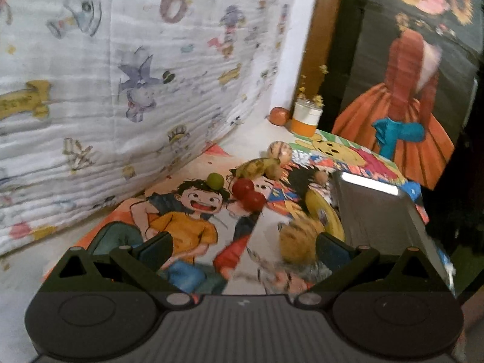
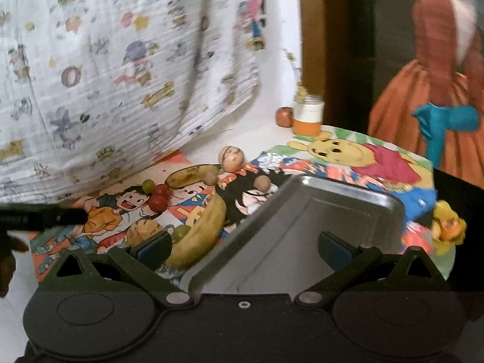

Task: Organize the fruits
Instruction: 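Reach the right gripper to the banana while the left gripper reaches a red tomato, then grasp the banana with the right gripper while the left gripper grasps a red tomato, then place the banana on the tray with the right gripper while the left places the tomato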

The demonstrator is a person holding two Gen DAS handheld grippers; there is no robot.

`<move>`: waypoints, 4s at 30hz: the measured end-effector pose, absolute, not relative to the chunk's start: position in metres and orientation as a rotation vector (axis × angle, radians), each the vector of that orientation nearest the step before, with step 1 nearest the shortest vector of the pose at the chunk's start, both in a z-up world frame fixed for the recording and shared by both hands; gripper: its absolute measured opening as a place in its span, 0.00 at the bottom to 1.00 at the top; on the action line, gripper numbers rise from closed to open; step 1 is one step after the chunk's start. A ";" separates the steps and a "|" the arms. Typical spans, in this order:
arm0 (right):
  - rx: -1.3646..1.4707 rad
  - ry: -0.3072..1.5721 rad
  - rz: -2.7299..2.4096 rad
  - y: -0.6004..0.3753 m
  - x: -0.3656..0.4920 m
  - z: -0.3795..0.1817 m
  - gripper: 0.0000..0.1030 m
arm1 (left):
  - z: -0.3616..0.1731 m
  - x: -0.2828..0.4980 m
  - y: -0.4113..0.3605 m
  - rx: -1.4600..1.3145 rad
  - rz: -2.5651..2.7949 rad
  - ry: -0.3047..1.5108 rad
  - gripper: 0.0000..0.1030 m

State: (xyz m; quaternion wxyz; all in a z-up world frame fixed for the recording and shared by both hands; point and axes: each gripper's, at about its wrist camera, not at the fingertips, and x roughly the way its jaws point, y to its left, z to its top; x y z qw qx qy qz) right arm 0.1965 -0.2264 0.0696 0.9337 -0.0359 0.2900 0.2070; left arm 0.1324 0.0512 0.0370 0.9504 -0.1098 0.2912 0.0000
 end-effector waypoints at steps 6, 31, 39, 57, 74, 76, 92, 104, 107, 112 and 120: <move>-0.108 0.639 0.444 -0.198 0.244 0.057 0.90 | 0.034 0.191 0.069 -0.308 -0.011 0.660 1.00; -0.102 0.785 0.504 -0.143 0.307 0.006 0.52 | -0.011 0.287 0.058 -0.403 -0.048 0.817 0.48; -0.046 0.811 0.487 -0.141 0.310 -0.001 0.39 | -0.011 0.290 0.058 -0.401 -0.020 0.833 0.34; 0.369 0.665 0.410 -0.219 0.283 0.036 0.31 | 0.030 0.271 0.032 -0.401 -0.020 0.746 0.33; 0.290 0.725 0.185 -0.356 0.316 0.048 0.31 | 0.037 0.293 -0.091 -0.312 -0.315 0.751 0.33; 0.297 0.755 0.181 -0.360 0.327 0.040 0.31 | 0.030 0.298 -0.106 -0.287 -0.350 0.761 0.33; 0.227 0.838 0.176 -0.340 0.386 0.007 0.32 | -0.014 0.352 -0.134 -0.237 -0.343 0.795 0.33; 0.192 0.733 0.178 -0.341 0.357 0.026 0.50 | -0.013 0.349 -0.126 -0.278 -0.303 0.794 0.59; 0.183 0.695 0.173 -0.343 0.341 0.036 0.60 | -0.002 0.340 -0.120 -0.301 -0.281 0.769 0.71; 0.163 0.633 0.166 -0.343 0.309 0.052 0.75 | 0.020 0.314 -0.102 -0.339 -0.223 0.708 0.86; 0.124 0.540 0.187 -0.332 0.255 0.075 0.93 | 0.045 0.264 -0.074 -0.343 -0.115 0.628 1.00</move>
